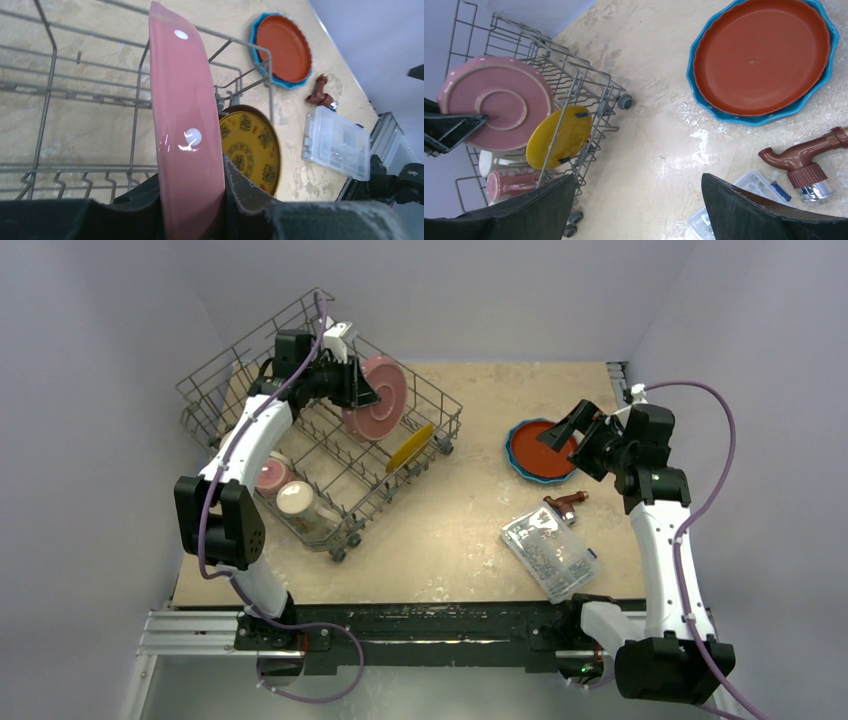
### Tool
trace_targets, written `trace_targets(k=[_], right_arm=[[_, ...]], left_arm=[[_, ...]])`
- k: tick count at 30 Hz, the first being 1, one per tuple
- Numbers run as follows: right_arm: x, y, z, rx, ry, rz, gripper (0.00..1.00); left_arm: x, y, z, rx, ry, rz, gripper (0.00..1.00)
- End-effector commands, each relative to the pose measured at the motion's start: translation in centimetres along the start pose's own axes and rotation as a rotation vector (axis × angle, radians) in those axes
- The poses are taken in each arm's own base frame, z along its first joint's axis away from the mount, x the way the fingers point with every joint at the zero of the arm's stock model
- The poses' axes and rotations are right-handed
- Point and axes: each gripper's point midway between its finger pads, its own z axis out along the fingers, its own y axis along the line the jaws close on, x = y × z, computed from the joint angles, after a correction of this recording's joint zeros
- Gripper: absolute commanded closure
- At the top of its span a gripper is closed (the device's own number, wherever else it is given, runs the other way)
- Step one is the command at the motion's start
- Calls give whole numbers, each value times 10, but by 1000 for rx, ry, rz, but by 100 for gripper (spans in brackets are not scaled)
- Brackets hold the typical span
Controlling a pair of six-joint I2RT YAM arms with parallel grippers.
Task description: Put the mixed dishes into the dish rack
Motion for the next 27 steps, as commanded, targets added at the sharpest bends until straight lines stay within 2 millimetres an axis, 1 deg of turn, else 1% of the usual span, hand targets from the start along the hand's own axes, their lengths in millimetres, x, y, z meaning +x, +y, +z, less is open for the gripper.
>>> trace_targets(k=[1, 4, 9, 14, 16, 18, 19, 21, 24, 27], right_arm=[[-17, 7, -4, 4, -56, -13, 1], [-18, 7, -4, 13, -56, -4, 1], [-17, 2, -2, 36, -55, 17, 1], [-15, 0, 4, 41, -45, 44, 1], [-15, -1, 5, 47, -43, 46, 1], [-13, -2, 6, 53, -37, 52, 1], [-12, -3, 7, 55, -34, 55, 1], [-12, -3, 7, 57, -30, 57, 1], [-12, -3, 6, 61, -31, 53, 1], [-12, -3, 8, 60, -30, 53, 1]], left_arm=[[-83, -75, -40, 199, -211, 186, 100], [-81, -74, -34, 211, -188, 173, 100], [-71, -64, -28, 192, -129, 182, 100], [-66, -65, -26, 231, -88, 215, 100], [-61, -61, -23, 225, -57, 220, 100], [-56, -55, -17, 236, -22, 262, 100], [-53, -55, -16, 241, -5, 255, 100], [-49, -48, -11, 231, 24, 251, 100], [-48, -40, -9, 205, 42, 251, 100], [-49, -41, -11, 196, 35, 259, 100]])
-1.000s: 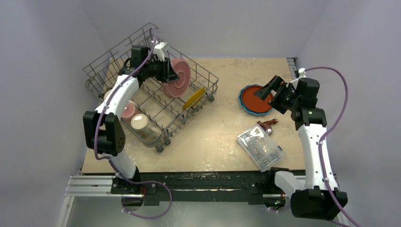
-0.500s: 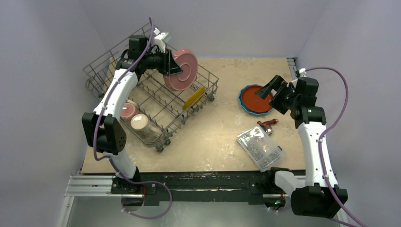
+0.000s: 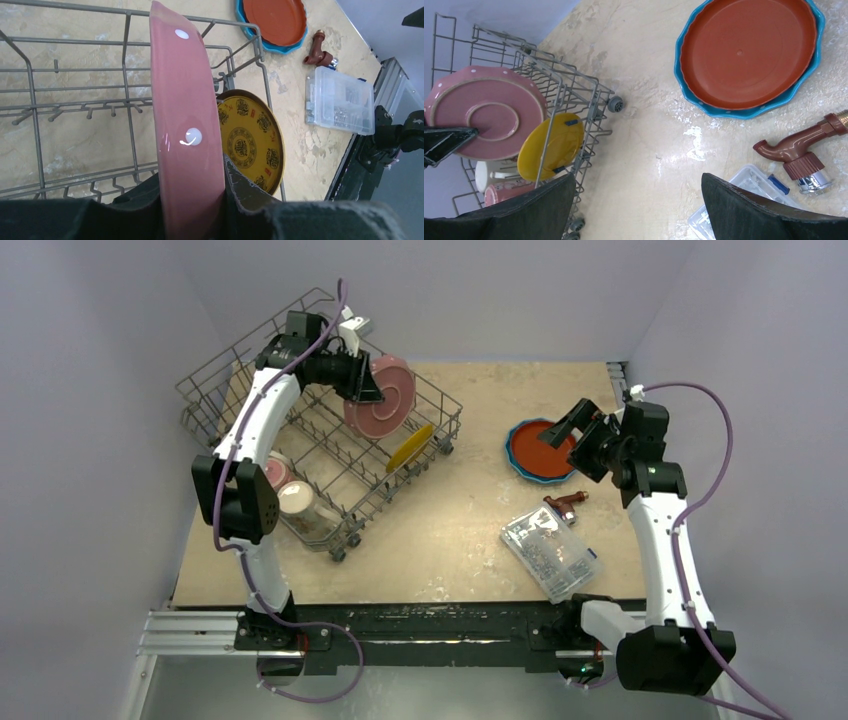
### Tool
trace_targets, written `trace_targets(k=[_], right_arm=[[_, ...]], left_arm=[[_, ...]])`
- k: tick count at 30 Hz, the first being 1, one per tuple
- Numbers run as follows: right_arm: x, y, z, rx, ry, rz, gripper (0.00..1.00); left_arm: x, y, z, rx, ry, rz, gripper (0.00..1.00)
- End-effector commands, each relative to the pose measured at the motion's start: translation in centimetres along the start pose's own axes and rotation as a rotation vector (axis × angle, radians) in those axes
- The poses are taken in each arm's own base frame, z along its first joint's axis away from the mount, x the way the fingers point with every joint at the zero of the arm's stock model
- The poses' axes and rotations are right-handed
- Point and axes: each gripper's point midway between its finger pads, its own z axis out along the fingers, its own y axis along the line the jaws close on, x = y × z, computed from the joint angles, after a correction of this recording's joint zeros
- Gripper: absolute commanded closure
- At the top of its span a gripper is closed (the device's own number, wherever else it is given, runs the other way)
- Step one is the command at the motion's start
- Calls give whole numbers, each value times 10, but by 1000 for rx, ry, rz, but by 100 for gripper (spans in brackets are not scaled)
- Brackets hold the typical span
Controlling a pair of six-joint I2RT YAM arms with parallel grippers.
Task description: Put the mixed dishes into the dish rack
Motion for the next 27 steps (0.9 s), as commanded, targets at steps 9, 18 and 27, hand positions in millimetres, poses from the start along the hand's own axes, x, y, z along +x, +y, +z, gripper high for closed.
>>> trace_targets(k=[9, 18, 27], right_arm=[[-9, 16, -3, -43, -24, -19, 1], [-9, 18, -4, -52, -29, -24, 1], [-7, 17, -3, -53, -23, -25, 1]], left_arm=[[-23, -25, -14, 66, -72, 142, 100], [-6, -6, 12, 0, -41, 118, 100], [-11, 1, 11, -49, -69, 108, 100]])
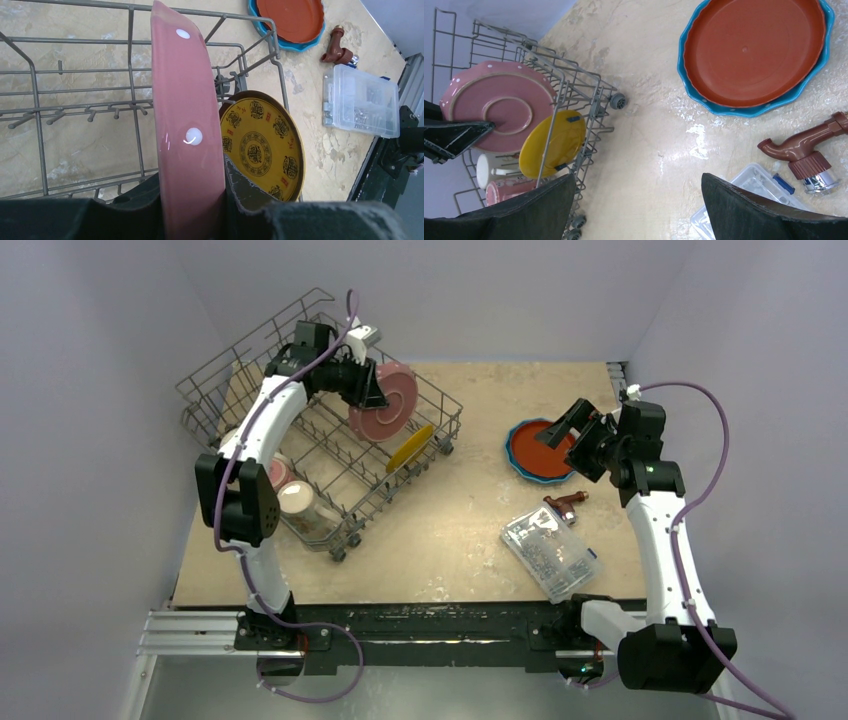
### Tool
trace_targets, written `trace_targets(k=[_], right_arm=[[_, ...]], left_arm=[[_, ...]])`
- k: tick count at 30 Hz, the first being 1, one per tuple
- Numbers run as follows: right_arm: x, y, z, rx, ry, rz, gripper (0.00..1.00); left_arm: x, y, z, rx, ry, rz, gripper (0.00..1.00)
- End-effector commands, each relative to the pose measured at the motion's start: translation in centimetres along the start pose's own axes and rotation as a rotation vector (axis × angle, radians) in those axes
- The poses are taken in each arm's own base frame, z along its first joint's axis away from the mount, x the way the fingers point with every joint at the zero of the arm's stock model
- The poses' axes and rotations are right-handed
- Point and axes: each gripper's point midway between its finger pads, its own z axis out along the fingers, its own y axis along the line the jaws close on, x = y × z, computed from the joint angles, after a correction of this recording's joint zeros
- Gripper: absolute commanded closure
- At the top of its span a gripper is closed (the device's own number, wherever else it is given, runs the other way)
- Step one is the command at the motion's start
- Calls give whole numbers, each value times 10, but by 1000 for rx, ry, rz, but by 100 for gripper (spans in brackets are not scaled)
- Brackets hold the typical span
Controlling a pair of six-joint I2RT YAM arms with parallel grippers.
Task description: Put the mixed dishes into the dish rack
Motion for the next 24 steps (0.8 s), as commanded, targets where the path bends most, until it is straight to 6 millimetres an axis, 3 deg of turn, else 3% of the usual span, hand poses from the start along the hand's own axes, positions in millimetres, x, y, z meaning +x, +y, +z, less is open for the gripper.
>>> trace_targets(k=[1, 11, 15, 24], right_arm=[[-10, 15, -6, -47, -37, -26, 1], [-9, 12, -3, -41, -34, -25, 1], [-10, 12, -3, -39, -37, -25, 1], [-9, 11, -2, -37, -32, -27, 1]], left_arm=[[-31, -11, -10, -14, -86, 72, 100], [-89, -49, -74, 72, -268, 55, 100], [-94, -55, -86, 76, -289, 64, 100], [-89, -52, -87, 75, -272, 79, 100]])
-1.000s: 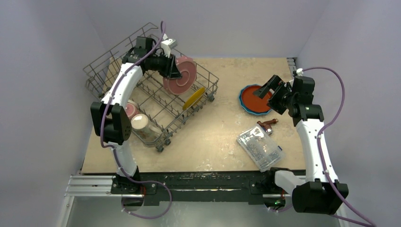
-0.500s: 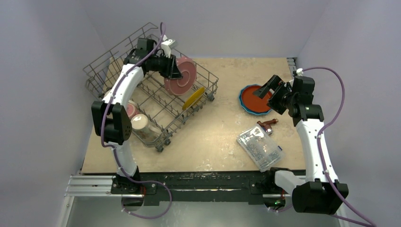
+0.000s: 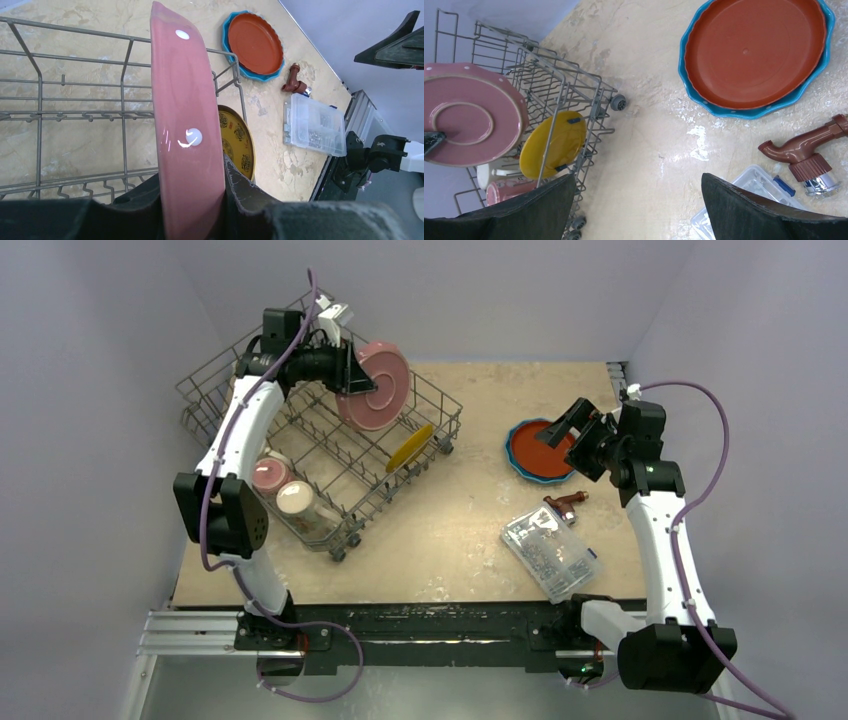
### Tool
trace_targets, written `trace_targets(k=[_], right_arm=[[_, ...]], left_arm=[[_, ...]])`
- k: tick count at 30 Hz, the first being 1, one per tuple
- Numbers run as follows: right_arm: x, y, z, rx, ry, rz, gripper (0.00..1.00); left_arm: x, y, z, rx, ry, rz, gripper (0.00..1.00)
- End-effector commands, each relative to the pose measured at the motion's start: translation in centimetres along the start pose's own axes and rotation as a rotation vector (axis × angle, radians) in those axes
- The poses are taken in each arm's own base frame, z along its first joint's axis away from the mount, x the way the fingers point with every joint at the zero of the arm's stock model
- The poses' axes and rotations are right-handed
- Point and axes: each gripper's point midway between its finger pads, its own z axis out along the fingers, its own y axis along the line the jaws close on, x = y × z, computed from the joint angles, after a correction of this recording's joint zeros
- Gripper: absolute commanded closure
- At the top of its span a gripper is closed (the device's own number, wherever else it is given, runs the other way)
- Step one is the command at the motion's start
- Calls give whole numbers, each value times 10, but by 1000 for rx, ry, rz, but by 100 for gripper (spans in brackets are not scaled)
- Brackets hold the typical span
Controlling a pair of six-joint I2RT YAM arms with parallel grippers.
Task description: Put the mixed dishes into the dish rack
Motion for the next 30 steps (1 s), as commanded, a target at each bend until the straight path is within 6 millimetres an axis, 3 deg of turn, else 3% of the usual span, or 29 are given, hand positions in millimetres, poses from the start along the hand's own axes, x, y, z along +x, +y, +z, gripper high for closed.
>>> trace_targets(k=[1, 30], right_arm=[[-8, 11, -2, -35, -26, -25, 1], [-9, 12, -1, -39, -24, -30, 1]], left_arm=[[-49, -34, -29, 48, -129, 179, 100], [-14, 19, 7, 29, -8, 125, 100]])
